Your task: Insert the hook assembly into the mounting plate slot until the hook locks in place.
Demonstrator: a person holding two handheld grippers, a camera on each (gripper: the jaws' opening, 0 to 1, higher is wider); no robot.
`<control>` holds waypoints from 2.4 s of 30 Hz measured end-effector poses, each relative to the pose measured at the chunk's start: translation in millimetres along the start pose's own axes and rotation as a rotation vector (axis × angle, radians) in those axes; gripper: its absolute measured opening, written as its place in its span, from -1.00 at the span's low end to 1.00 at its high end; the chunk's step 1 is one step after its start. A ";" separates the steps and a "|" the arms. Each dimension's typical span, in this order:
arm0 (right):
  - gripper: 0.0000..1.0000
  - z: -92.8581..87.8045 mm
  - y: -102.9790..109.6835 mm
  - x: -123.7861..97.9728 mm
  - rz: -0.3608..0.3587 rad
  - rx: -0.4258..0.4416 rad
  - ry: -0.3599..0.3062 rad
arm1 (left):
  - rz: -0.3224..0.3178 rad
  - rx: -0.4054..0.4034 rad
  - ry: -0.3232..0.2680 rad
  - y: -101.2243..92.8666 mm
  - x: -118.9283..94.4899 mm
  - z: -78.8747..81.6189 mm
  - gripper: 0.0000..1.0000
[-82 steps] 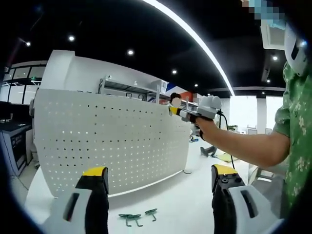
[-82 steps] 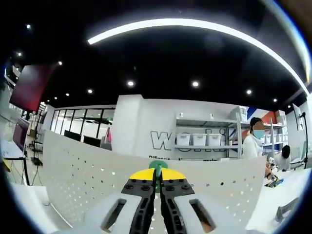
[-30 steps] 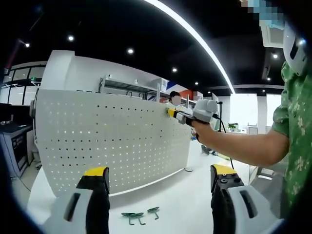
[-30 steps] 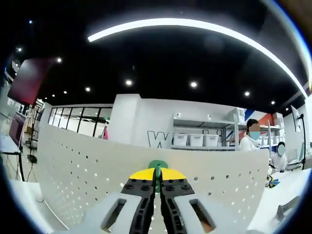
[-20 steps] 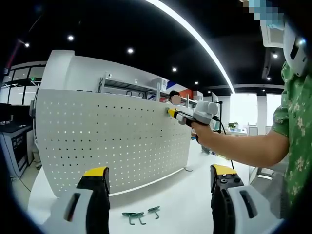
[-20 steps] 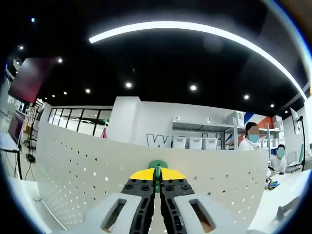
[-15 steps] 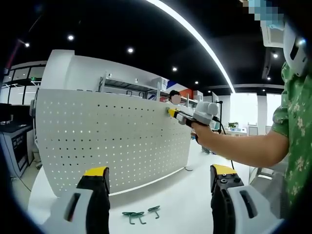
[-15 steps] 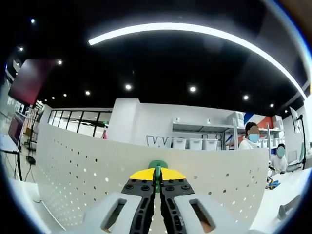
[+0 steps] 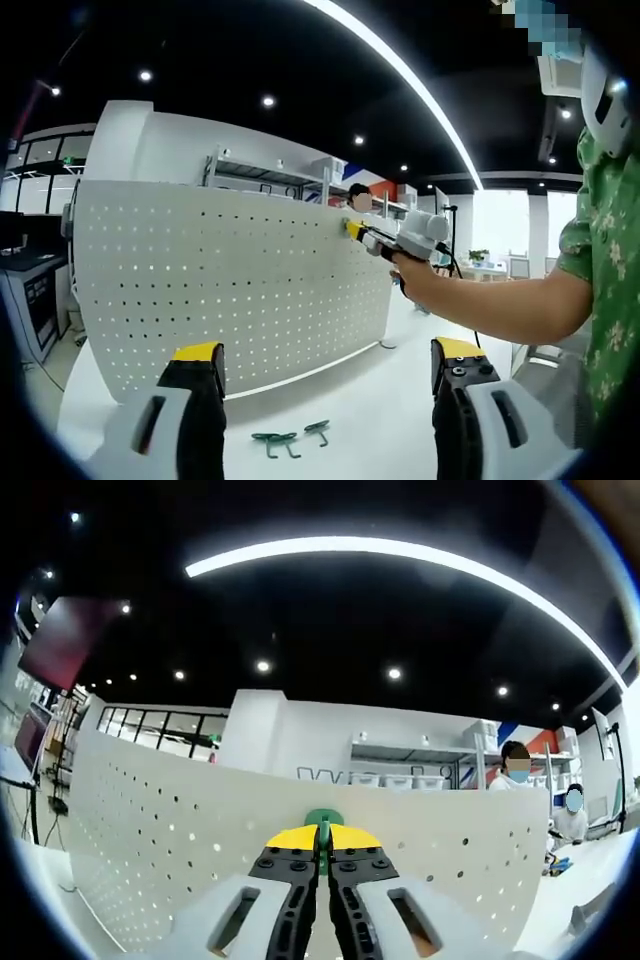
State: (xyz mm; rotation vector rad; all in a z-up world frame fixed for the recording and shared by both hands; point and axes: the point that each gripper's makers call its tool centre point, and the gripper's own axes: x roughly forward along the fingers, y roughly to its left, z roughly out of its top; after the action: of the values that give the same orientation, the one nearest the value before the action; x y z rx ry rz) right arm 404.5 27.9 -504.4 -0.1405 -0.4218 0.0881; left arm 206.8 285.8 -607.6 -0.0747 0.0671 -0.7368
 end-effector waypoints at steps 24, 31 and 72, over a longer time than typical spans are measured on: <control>-0.99 -4.1 -1.3 -1.3 -0.013 0.014 -0.036 | 0.000 -0.007 0.012 0.8 0.2 -3.2 0.73; -0.99 -4.7 -1.1 -1.6 -0.015 0.015 -0.038 | -0.003 -0.008 0.015 -0.2 1.4 -4.2 0.73; -0.90 -16.6 3.5 -3.3 0.004 0.045 0.003 | 0.000 -0.013 0.019 1.8 2.2 -7.1 0.73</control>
State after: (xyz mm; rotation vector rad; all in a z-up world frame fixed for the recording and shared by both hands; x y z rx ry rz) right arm 408.2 29.0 -521.3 -0.0975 -0.4159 0.1006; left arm 209.0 285.3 -614.9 -0.0799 0.0904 -0.7375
